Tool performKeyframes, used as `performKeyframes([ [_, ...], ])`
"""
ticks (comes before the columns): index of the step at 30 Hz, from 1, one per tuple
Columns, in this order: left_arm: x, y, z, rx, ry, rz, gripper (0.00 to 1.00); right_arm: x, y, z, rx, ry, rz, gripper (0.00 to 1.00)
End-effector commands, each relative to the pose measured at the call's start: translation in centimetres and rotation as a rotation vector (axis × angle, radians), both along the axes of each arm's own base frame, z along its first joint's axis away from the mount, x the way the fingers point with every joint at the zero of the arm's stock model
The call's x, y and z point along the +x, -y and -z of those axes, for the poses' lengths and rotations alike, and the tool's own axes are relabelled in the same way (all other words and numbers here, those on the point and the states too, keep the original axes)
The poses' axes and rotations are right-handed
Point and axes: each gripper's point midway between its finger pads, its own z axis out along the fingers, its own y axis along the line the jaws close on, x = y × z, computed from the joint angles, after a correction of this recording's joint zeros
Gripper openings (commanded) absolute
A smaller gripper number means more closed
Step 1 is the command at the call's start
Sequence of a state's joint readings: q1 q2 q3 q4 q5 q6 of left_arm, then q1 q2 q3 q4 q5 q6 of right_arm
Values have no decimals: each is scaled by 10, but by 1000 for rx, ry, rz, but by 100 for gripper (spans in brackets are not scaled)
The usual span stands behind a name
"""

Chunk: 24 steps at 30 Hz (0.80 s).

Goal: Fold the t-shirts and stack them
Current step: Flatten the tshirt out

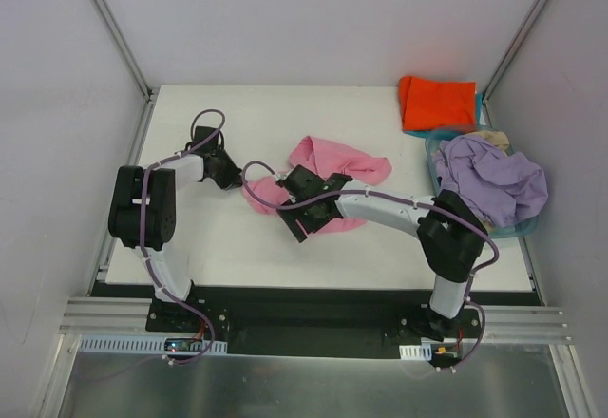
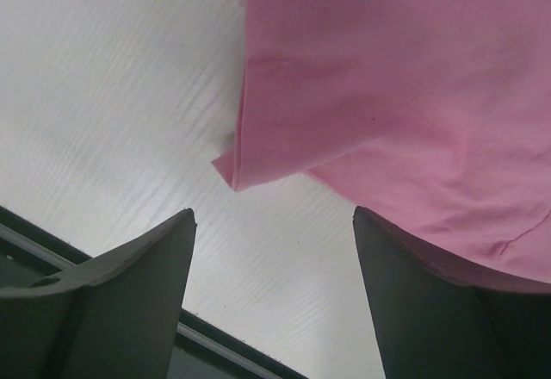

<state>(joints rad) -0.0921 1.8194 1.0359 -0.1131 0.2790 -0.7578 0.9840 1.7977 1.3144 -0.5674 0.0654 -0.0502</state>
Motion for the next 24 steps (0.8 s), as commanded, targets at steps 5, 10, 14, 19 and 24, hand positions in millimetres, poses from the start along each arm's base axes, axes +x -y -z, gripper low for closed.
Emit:
performKeyframes([
  [5,-16,-12,-4,74,30,-6,0,3,-23,18,18,-71,26,59],
  [10,-24,-20,-9,111,49,-29,0,13,-13,23,18,-86,135,23],
  [14,-21,-30,-30,153,119,-61,0,28,19,-9,30,-9,233,1],
  [19,-16,-54,-95,262,324,-148,0,51,85,-71,27,123,339,1],
  [24,-9,-55,-200,390,618,-189,0,83,143,-156,-4,383,395,1],
])
